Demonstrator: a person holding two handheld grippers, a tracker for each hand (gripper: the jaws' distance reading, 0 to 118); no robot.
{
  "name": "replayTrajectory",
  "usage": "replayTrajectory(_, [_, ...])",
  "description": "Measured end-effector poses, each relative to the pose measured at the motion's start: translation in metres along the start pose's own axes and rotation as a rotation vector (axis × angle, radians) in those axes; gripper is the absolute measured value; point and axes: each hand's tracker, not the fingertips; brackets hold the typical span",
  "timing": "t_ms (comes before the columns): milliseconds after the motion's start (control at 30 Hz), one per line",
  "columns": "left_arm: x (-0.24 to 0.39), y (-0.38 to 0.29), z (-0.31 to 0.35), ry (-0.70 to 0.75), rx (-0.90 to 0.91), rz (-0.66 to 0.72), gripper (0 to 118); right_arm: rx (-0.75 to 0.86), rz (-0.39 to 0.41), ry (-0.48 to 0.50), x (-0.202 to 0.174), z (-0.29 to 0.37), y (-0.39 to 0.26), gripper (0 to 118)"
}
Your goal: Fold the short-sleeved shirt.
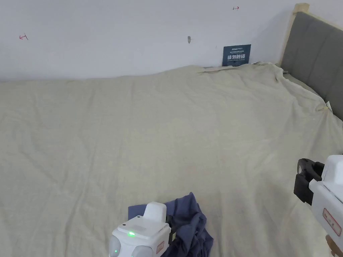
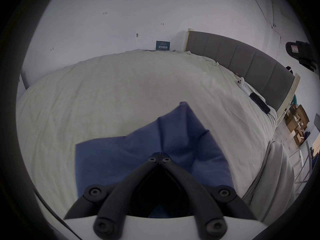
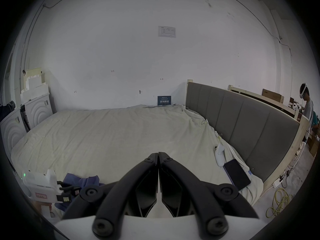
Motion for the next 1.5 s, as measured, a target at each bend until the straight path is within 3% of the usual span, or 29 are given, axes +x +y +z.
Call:
replayTrajectory(367, [0.064,0.001,-0.021,-0.056,0.008,-0.026,0,-0.010,-0.016,-0.042,0.020,0.005,-0.003,1])
replayTrajectory(767, [0.086,-0.003,-0.023,-0.096,0.052,-0.056,0,-0.011,-0.017,-0.051,0.020,0.008,-0.003,1])
replayTrajectory(1067, [0.068,0.043,0.039,-0.096,0.259,-0.029,0,0.033,-0.011,-0.025,0.006,0.013,0.010,1])
replayTrajectory(1500, [-0.005,0.101,0.124,0.077,0.541,0.027,0,0.151,-0.003,0.042,-0.031,0.018,0.031,1])
